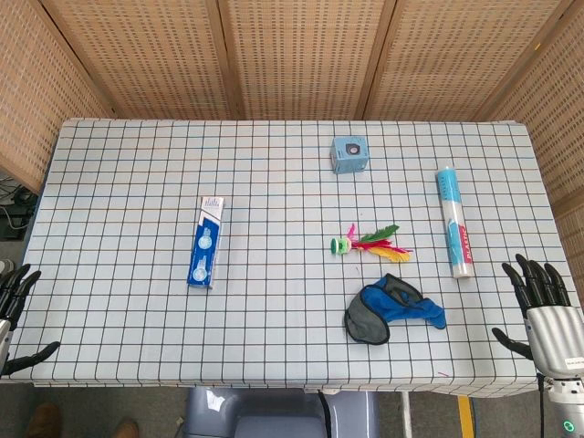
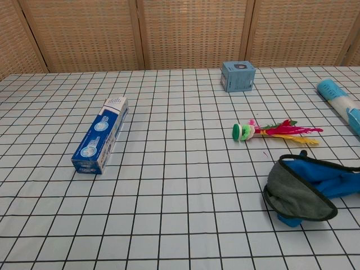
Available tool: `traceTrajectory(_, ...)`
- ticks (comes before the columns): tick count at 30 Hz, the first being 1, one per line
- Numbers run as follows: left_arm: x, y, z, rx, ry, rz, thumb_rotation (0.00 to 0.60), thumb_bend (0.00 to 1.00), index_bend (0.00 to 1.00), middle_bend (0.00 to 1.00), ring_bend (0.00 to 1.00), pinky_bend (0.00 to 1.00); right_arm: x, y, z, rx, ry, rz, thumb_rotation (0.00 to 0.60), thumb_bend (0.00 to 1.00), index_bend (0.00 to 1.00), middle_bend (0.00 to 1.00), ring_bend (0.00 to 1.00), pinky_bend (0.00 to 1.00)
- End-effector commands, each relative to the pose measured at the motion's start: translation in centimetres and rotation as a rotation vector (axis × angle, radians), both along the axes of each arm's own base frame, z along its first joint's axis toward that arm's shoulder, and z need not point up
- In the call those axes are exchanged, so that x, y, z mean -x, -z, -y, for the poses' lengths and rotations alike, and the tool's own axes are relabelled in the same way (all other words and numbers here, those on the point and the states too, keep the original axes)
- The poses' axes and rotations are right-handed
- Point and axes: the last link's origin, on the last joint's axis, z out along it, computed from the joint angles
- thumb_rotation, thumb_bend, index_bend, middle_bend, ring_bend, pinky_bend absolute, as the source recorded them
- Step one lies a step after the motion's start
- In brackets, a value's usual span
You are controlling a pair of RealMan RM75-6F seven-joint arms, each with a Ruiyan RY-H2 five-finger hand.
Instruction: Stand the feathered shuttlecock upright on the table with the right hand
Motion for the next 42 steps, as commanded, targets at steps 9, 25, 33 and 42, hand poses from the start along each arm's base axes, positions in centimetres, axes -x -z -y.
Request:
traceTrajectory(9,0.2,0.4,-0.3,0.004,-0.002,-0.005,0.6,0.0,0.0,0.0,0.0,0.0,-1.1,0.8,2.5,-0.061,-0.019,-0.014,0.6,0.0,0.01,0.0,0.0,0.0)
traceTrajectory(25,0.9,1.8,-2.2,0.002,-0.02,-0.01,0.6,0.0,0.0,0.0,0.0,0.0,-7.4,6.2,16.0,-0.267,-0.004,-0.071,0.6,0.23,0.41,0.0,0.0,0.0)
traceTrajectory(33,1.5,2.4,-3.4,0.012,-0.057,-0.029,0.6,0.0,0.0,0.0,0.0,0.0,-8.7,12.8,19.4,-0.339,0.057,-0.114,0.6,0.28,0.48,0.0,0.0,0.0)
traceTrajectory(42,1.7,2.4,-3.8,0.012,-0.068,-0.026,0.6,0.0,0.0,0.0,0.0,0.0,-8.4,15.1,20.5,-0.361,0.075,-0.205,0.6,0.4,0.49,0.0,0.0,0.0)
